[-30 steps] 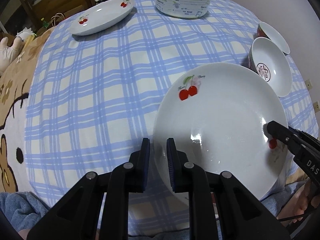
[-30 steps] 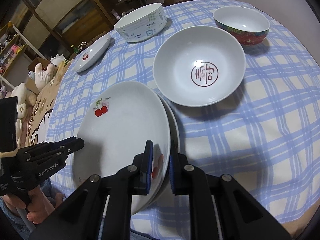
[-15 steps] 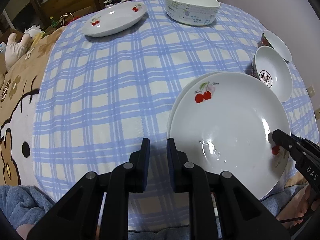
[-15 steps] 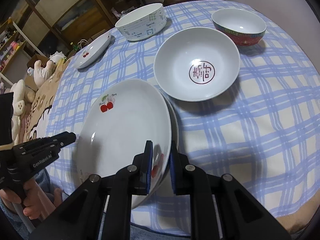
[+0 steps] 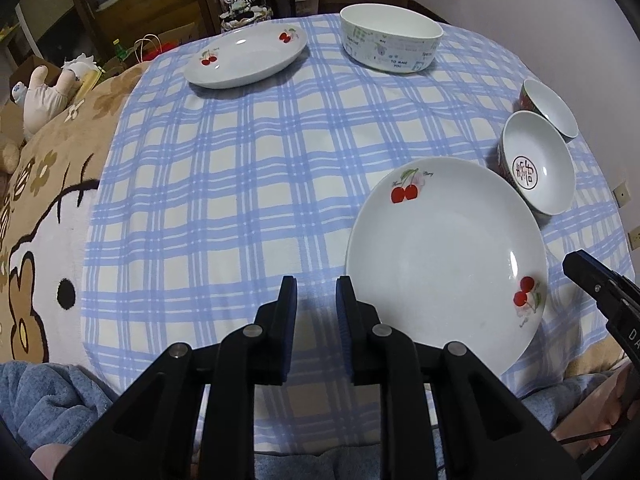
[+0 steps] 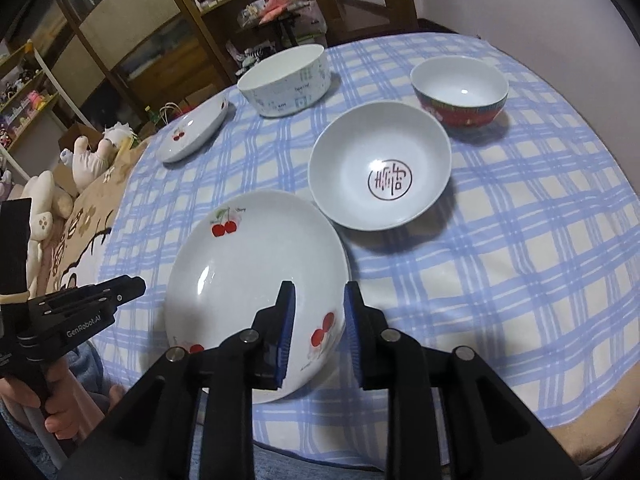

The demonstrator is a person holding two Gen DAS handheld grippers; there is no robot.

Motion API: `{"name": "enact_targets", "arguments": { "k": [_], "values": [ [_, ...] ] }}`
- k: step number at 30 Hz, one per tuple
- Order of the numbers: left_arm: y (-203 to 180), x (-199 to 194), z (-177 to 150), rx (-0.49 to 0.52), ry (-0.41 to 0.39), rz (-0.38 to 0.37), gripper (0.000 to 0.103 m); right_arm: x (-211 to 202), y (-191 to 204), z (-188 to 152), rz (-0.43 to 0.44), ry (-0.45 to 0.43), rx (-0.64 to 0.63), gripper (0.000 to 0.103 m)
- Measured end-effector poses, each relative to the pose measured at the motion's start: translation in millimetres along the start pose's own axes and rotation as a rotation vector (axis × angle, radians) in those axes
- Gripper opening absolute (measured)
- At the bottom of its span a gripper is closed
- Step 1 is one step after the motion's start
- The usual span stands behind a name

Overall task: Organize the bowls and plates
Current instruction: 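Open both tools to release the stacked cherry plates, then move both tools to opposite rims of the small cherry plate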

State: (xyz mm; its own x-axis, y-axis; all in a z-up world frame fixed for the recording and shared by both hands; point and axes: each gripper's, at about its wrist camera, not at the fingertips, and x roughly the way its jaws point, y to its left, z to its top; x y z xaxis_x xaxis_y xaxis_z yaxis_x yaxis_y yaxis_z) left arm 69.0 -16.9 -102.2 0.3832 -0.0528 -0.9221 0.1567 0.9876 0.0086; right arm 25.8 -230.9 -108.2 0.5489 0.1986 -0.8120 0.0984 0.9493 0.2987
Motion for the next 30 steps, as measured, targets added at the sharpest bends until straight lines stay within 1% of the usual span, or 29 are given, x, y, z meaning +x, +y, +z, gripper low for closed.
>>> {"name": "enact_targets", "arguments": {
  "k": [4,6,8,9,10,11,13,14,15,16,18,19,21,23,26,28,30],
  "values": [
    [0.5,-5.1,1.5,0.004,-0.019,0.006,0.024,-7.9,1.8,2.2,0.006,-0.036,-0.007,0.042],
    [1.5,-7.4,3.0,-0.002,-0.029,0.003,0.027,-12.0,4.4,4.2,0.007,-0.06,-0.023,0.047],
    [4.4,-9.3,4.8,-0.02,-0.043,-0.002,0.035,-15.2,8.3,6.8,0.008,-0.081,-0.044,0.056],
    [5.3,-9.8,5.5,-0.027,-0.048,-0.007,0.044,-16.9,10.7,8.2,0.003,-0.094,-0.056,0.06],
    [5.7,-10.2,6.4,-0.031,-0.053,-0.01,0.05,-18.2,13.1,9.4,0.0,-0.108,-0.066,0.065],
    [6.0,-11.1,7.6,-0.032,-0.062,-0.009,0.052,-19.4,14.6,10.5,-0.003,-0.119,-0.073,0.07],
    [6.9,-13.4,10.1,-0.034,-0.079,-0.002,0.063,-20.7,17.3,12.8,-0.002,-0.136,-0.084,0.074],
    [7.8,-14.1,11.2,-0.038,-0.083,0.002,0.067,-20.6,18.9,14.5,0.0,-0.142,-0.09,0.076],
    [9.3,-15.1,12.4,-0.043,-0.089,0.003,0.074,-20.0,20.1,16.2,0.001,-0.143,-0.095,0.076],
    [10.6,-16.1,13.5,-0.045,-0.097,0.002,0.077,-19.1,21.7,18.1,0.005,-0.143,-0.098,0.078],
    [12.8,-18.8,16.7,-0.043,-0.116,0.009,0.081,-17.7,22.7,20.7,0.021,-0.142,-0.096,0.083],
    [13.6,-20.3,18.9,-0.037,-0.125,0.017,0.083,-17.0,23.8,23.4,0.032,-0.146,-0.095,0.088],
    [15.5,-23.2,23.7,-0.032,-0.14,0.032,0.087,-16.2,26.9,29.3,0.038,-0.16,-0.101,0.092],
    [20.2,-25.9,29.7,-0.041,-0.15,0.031,0.088,-13.8,30.6,36.1,0.041,-0.165,-0.106,0.092],
    [28.5,-28.9,41.5,-0.055,-0.154,0.029,0.088,-8.2,33.2,48.9,0.069,-0.165,-0.086,0.092],
    [33.7,-31.2,50.4,-0.049,-0.16,0.038,0.088,-3.7,34.0,58.5,0.088,-0.17,-0.066,0.092],
    [40.6,-32.7,60.0,-0.042,-0.17,0.057,0.088,1.9,37.6,68.3,0.09,-0.172,-0.065,0.092]
  ]
}}
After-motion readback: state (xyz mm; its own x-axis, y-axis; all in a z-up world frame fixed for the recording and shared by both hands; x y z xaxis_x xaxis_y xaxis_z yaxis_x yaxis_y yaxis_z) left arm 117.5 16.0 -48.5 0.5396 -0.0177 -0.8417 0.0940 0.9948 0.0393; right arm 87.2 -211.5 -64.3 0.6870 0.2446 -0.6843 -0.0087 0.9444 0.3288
